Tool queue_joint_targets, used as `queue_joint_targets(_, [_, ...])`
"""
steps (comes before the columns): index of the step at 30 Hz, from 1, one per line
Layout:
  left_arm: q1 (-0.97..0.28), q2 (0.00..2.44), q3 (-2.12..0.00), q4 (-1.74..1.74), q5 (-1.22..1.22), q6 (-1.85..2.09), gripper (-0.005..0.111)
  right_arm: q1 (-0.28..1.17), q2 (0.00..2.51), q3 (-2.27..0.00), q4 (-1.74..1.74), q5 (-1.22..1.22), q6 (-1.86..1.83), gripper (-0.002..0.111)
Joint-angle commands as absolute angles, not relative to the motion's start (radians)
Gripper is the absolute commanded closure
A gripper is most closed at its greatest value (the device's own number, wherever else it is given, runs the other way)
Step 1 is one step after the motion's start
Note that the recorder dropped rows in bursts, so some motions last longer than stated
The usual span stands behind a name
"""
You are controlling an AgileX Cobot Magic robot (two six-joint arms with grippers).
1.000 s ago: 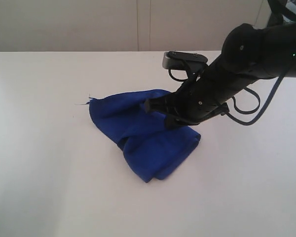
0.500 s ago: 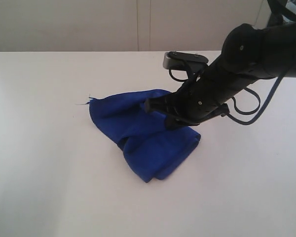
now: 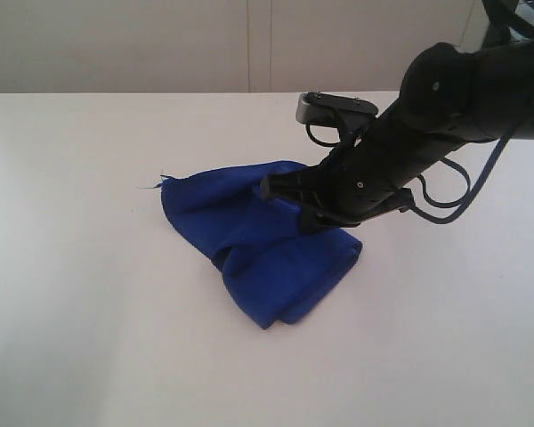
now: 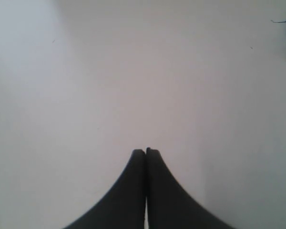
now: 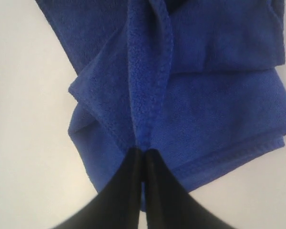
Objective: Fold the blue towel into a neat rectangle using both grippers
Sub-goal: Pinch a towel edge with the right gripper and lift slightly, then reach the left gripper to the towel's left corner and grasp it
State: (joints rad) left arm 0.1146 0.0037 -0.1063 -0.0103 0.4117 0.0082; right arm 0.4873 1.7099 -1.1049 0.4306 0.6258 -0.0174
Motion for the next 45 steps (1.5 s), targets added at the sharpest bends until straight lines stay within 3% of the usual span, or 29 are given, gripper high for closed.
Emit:
queue_joint_targets(1, [0.116, 0.0, -0.1, -0.014, 0.409, 0.0, 0.107, 0.478, 1.703, -1.104, 0.425, 0.627, -0.013, 0.108])
queue_joint_targets(14, [0.116, 0.0, -0.1, 0.038, 0.408, 0.0, 0.107, 0.478, 1.703, -1.104, 0.425, 0.632, 0.005, 0.108])
queue_joint_targets(22, [0.116, 0.0, -0.1, 0.027, 0.014, 0.0, 0.107, 0.478, 1.703, -1.104, 0.425, 0.634, 0.005, 0.108])
queue_joint_targets(32, [0.116, 0.0, -0.1, 0.027, -0.219, -0.028, 0.107, 0.478, 1.703, -1.104, 0.425, 0.636, 0.0, 0.108])
queue_joint_targets(37, [0.116, 0.066, -0.201, 0.027, 0.0, -0.114, 0.107, 0.478, 1.703, -1.104, 0.421, 0.636, 0.0, 0.108])
queue_joint_targets(45, [0.116, 0.516, -0.46, -0.119, 0.286, -0.121, 0.107, 0.478, 1.703, -1.104, 0.321, 0.636, 0.007, 0.108])
